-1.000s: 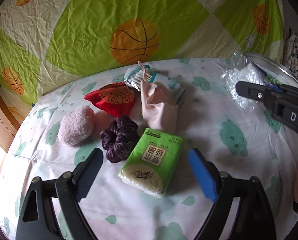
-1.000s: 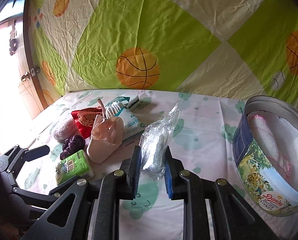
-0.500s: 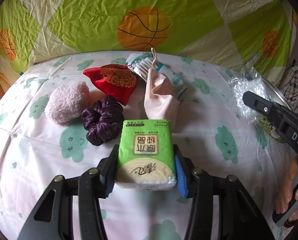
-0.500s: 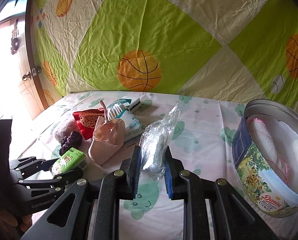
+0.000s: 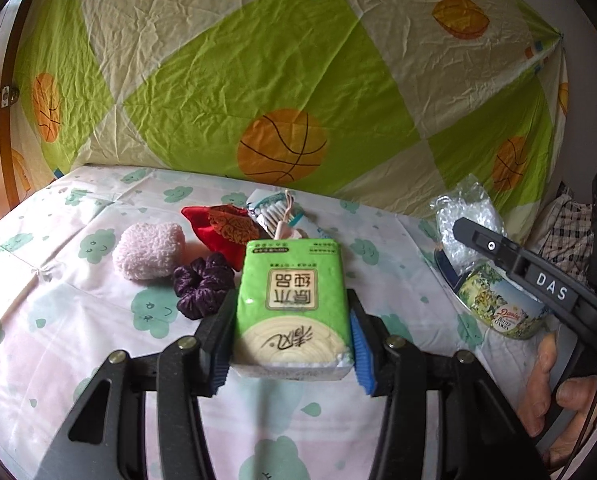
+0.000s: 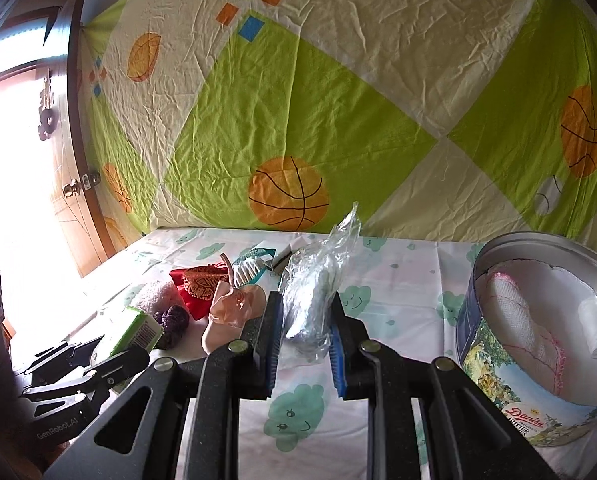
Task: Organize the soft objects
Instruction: 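Carry the plastic bag with the right gripper while the left gripper carries the tissue pack over the tin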
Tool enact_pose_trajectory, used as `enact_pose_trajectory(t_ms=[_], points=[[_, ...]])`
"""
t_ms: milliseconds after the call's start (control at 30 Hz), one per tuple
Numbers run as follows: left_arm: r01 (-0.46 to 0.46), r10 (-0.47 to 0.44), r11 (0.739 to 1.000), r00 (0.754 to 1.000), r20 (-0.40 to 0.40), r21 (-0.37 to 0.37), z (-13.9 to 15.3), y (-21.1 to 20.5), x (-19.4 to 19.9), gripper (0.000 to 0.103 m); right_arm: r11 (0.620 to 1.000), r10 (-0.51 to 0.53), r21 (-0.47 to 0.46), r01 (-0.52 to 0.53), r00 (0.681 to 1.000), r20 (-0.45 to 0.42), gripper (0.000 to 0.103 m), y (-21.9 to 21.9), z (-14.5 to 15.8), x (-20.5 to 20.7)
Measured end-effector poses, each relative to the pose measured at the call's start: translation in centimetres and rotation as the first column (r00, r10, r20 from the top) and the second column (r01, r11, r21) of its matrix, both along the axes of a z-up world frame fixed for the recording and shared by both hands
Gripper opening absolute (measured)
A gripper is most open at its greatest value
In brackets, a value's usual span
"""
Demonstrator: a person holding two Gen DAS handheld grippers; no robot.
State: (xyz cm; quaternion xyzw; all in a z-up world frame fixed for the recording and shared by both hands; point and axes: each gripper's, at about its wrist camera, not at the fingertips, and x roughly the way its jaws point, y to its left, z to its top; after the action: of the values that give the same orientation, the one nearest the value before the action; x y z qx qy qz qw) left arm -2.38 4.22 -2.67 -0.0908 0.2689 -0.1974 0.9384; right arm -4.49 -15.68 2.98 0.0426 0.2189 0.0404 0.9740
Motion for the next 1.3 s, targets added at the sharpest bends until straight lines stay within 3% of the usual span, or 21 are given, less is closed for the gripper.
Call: enact_pose_trajectory(t_ms=[133, 500, 933, 1300], points=[[-0.027, 0.027, 1.0, 1.0, 0.008, -0.009, 0.4, -1.1, 0.1, 0.049, 0.999, 0.007, -0.034, -0.006, 0.999, 0.043, 0.023, -0.1, 0.5, -0.8], [-0.002, 0.002, 1.0, 0.997, 0.079, 0.007, 2.7, -6.4, -0.4, 0.049, 1.0, -0.009, 0.002, 0.009, 0.993, 0.116, 0.023, -3.7, 1.7, -2.7], [0.052, -0.058, 0.998, 0.988, 0.147, 0.044, 4.8, -12.8, -1.0, 0.049, 0.993, -0.107, 0.061, 0.1, 0.987, 0.122, 0.023, -10.2, 2.3, -3.7], [0.104, -0.111, 0.993, 0.981, 0.156, 0.055, 5.5, -17.6, -1.3, 0.049, 0.976, -0.215, 0.064, 0.209, 0.971, 0.104, 0.023, -15.1, 2.5, -4.0]])
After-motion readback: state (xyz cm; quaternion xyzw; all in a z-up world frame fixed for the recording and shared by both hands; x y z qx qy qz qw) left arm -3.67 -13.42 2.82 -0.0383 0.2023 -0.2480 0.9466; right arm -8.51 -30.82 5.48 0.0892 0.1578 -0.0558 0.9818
